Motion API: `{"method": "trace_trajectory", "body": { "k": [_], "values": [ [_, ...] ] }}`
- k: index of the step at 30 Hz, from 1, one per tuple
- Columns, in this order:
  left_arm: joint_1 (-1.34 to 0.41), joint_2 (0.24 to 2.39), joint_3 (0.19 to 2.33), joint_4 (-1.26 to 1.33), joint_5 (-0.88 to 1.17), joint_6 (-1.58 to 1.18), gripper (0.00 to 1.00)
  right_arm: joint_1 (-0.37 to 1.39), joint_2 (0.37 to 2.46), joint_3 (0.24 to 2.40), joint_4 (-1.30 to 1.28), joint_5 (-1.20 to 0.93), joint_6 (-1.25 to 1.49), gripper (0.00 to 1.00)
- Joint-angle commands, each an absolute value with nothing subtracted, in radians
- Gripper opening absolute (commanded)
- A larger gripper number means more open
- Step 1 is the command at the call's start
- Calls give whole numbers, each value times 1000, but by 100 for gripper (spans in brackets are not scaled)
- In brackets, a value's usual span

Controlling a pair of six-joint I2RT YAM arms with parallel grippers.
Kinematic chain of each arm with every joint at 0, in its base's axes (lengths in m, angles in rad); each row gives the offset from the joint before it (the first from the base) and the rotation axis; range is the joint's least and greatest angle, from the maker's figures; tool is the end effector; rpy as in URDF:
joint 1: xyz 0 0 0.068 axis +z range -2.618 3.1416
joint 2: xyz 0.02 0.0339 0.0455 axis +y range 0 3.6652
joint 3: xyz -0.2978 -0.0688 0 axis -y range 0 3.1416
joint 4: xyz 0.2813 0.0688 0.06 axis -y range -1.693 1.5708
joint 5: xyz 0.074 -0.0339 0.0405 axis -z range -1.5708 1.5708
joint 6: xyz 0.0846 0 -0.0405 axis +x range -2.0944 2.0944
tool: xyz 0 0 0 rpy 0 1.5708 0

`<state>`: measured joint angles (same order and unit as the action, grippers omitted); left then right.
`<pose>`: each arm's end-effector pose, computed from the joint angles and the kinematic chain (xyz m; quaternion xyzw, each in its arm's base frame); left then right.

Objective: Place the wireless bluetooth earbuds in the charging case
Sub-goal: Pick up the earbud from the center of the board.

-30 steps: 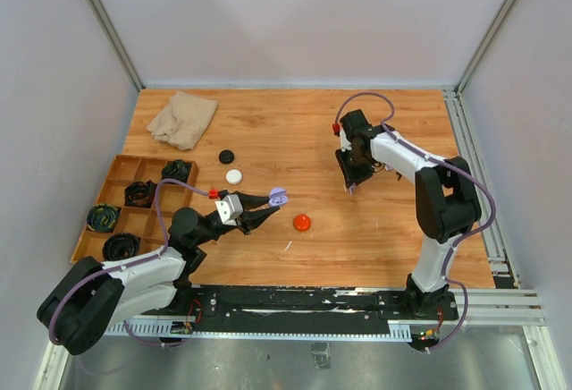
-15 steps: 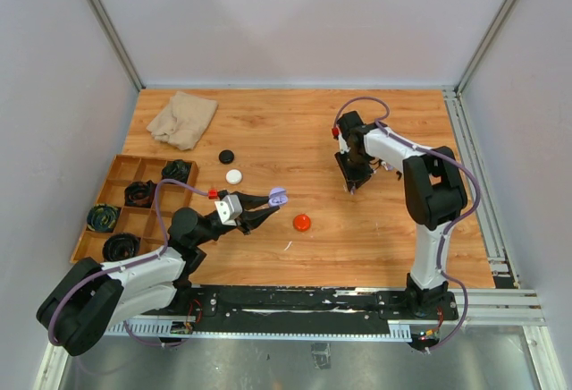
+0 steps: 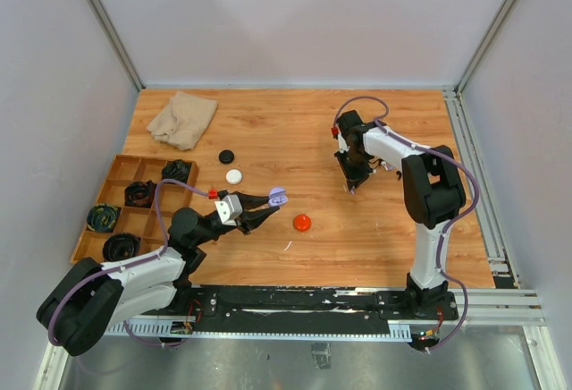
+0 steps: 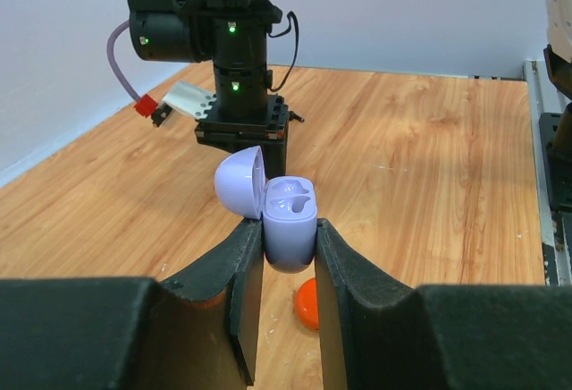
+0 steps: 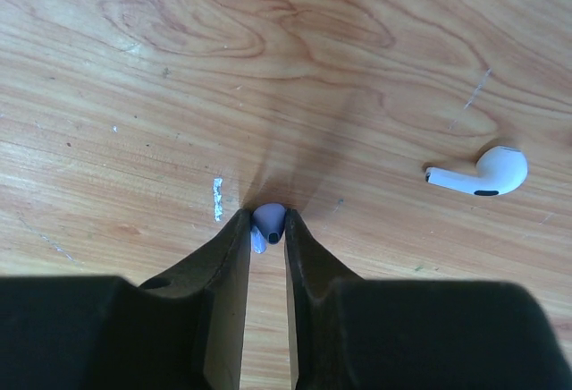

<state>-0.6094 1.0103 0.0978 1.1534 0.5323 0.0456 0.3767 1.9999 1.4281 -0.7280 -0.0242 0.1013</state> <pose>0.1590 -0.1634 0.2150 0.3875 0.4971 -0.3671 0.6841 0.4227 0.1694 0.1297 -0.1376 0.9812 0.0436 0.1284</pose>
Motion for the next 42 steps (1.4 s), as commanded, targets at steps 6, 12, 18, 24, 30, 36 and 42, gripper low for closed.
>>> {"method": "trace_trajectory", "body": {
  "k": [6, 12, 18, 24, 30, 36, 42],
  "values": [
    [-611, 999, 75, 1253, 519, 22, 0, 374, 1876, 1372, -699, -19, 88, 17],
    [-611, 1001, 69, 1302, 503, 12, 0, 406, 1746, 1346, -654, -51, 69, 16],
    [-611, 998, 75, 1341, 487, -6, 0, 461, 1606, 1313, -591, -69, 63, 16],
    [-611, 993, 92, 1374, 515, -36, 0, 536, 1442, 1264, -480, -150, 49, 16],
    [-611, 981, 107, 1427, 523, -79, 1, 604, 1245, 1179, -317, -245, 42, 15],
    [-611, 971, 124, 1427, 510, -87, 0, 657, 1095, 1080, -134, -373, 61, 15],
    [-611, 957, 147, 1429, 515, -116, 0, 707, 1014, 995, 47, -487, 93, 15]
  ]
}}
